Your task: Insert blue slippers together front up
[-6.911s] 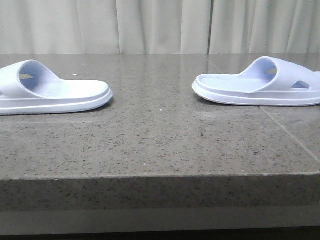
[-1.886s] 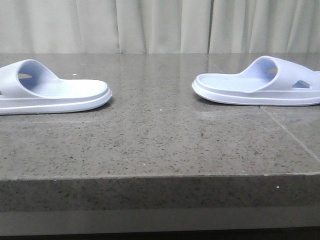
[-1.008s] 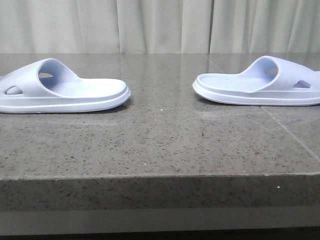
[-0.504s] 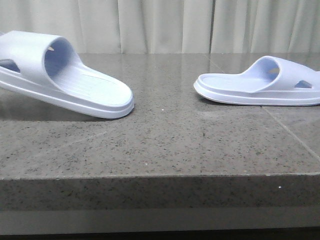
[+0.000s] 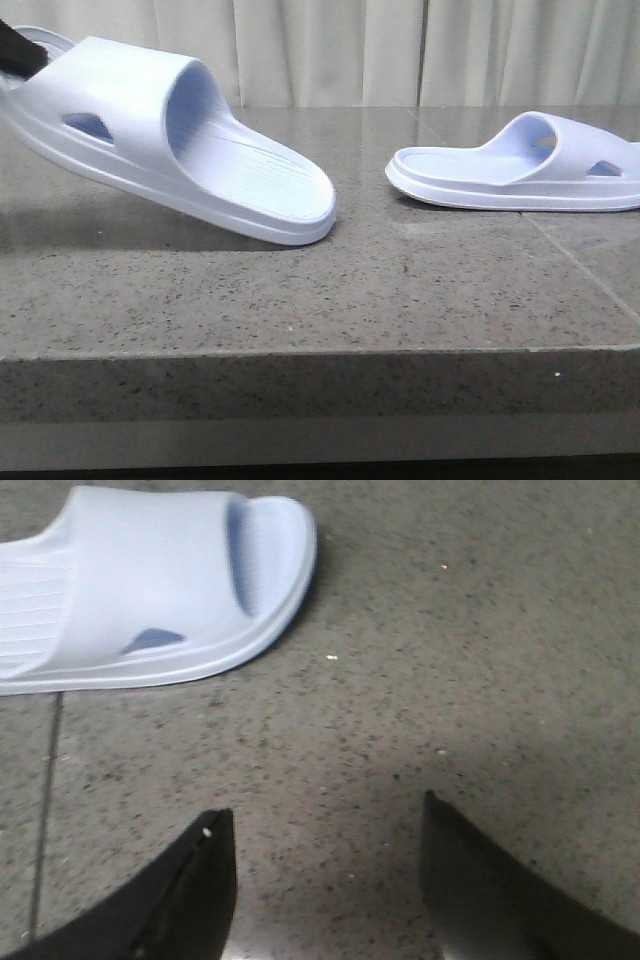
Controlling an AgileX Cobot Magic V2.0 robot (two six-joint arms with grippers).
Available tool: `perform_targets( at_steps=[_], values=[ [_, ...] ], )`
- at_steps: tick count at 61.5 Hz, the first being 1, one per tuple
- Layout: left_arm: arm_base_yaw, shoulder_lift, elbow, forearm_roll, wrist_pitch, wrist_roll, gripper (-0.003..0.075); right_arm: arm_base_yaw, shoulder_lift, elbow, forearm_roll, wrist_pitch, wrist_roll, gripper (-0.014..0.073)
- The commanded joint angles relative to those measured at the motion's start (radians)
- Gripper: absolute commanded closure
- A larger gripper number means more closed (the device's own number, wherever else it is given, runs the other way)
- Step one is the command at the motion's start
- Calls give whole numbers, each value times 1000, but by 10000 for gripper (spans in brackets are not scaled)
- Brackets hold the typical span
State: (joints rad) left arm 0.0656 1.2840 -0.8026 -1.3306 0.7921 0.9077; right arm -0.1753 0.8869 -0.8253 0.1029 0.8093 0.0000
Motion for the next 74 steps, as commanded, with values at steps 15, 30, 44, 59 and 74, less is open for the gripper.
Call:
perform_targets(
  at_steps=[15, 30, 44, 59, 74],
  values=[
    [-26, -21, -25, -68, 1, 23, 741, -299, 281, -133, 422, 0, -304, 156],
    [-26, -21, -25, -64, 3, 24, 741, -352, 454, -153, 874, 40, -708, 156],
    [-26, -21, -25, -64, 3, 24, 741, -351, 595, -182, 1001, 48, -838, 156],
    [-26, -21, -25, -62, 3, 24, 741, -349, 726, -266, 1024, 117, -853, 261],
    [-26, -21, -25, -60, 3, 24, 741, -275, 811, -336, 1029, 120, -864, 261]
  ],
)
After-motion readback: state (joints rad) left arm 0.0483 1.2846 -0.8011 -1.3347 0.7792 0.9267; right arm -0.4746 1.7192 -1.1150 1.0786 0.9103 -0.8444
